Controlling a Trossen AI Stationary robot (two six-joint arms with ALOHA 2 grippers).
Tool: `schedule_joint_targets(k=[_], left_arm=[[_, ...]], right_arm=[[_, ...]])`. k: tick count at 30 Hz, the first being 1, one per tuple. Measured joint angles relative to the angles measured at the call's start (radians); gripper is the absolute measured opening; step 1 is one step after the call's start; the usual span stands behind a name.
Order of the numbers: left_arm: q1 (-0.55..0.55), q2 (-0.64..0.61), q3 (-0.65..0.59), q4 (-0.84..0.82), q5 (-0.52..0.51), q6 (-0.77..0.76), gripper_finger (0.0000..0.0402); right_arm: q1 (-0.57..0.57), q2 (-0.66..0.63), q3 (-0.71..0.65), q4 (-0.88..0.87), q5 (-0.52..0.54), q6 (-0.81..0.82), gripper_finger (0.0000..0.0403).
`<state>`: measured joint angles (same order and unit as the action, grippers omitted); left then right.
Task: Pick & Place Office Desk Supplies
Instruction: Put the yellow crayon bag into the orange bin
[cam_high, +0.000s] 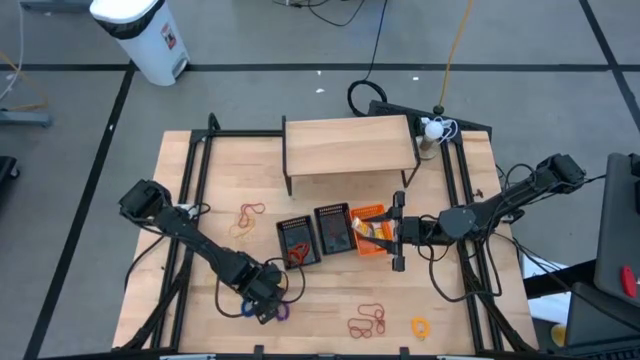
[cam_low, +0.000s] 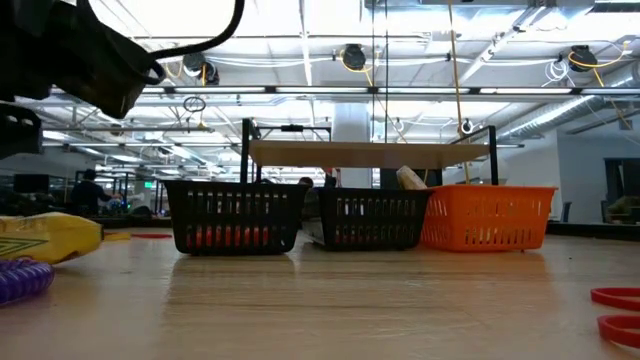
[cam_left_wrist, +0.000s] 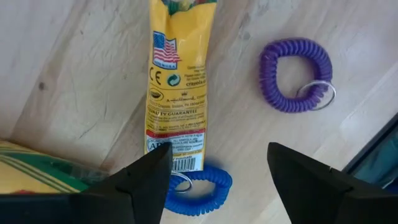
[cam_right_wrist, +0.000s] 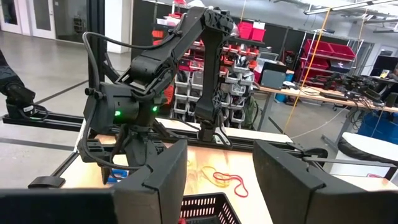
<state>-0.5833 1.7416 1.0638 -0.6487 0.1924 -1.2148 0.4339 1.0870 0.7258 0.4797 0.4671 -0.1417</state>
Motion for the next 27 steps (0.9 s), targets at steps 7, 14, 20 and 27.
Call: schedule_joint_targets(k=[7, 14, 20, 27], left_arm=[[0.03, 0.0, 0.0, -0.012, 0.079, 0.01, 0.0267], [0.066, -0.001, 0.0, -0.016, 0.134, 0.046, 0.0267], [0.073, -0.002, 0.0, -0.047, 0.174, 0.037, 0.0267], [0.073, -0.002, 0.0, -0.082, 0.248, 0.022, 0.0267]], right_arm=[[0.0, 0.0, 0.0, 0.0, 0.0, 0.0, 0.0171], [0.0, 0.0, 0.0, 0.0, 0.0, 0.0, 0.0171], [0.0, 0.0, 0.0, 0.0, 0.0, 0.0, 0.0171], [0.0, 0.0, 0.0, 0.0, 0.0, 0.0, 0.0171]])
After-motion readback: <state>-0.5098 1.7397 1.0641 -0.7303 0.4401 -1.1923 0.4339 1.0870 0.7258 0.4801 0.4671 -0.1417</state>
